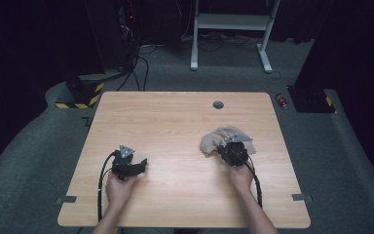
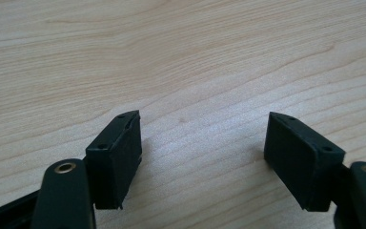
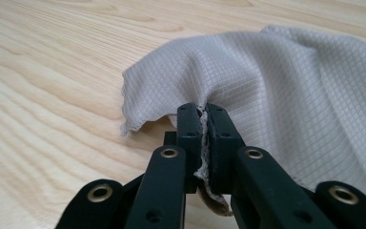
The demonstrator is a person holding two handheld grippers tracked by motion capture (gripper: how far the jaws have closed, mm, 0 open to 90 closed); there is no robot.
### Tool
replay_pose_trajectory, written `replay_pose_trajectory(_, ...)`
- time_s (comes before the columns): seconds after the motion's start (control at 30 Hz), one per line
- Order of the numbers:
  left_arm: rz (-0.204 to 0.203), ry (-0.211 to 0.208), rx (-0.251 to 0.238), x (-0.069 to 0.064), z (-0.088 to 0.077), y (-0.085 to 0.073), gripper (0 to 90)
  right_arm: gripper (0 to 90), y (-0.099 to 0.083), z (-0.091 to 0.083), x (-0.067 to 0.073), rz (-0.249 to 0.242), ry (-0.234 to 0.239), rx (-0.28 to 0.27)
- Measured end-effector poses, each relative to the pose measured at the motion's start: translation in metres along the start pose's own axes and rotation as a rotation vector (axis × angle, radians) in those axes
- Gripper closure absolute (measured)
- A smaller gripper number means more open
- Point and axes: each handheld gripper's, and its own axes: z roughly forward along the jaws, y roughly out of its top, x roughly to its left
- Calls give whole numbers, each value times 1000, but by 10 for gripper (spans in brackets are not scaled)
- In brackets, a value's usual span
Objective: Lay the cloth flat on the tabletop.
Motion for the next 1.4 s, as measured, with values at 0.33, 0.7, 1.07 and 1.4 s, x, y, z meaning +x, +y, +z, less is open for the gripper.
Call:
replay_pose_trajectory(0.33,-1,0,0,0,0,0,290,856,2,-11,21,-36,51,-27)
replay_pose_trajectory(0.7,3,-1,1,0,0,0,288,856,-11,-14,61,-108,143,-31)
replay_pose_trajectory(1.07,2,-4,-1,0,0,0,290,855,-21,-14,87,-130,199,-31)
replay_pose_trajectory(1.4,-12,-84,-18,-2,-7,-5,369,850,-31,-9,114,-179,217,9)
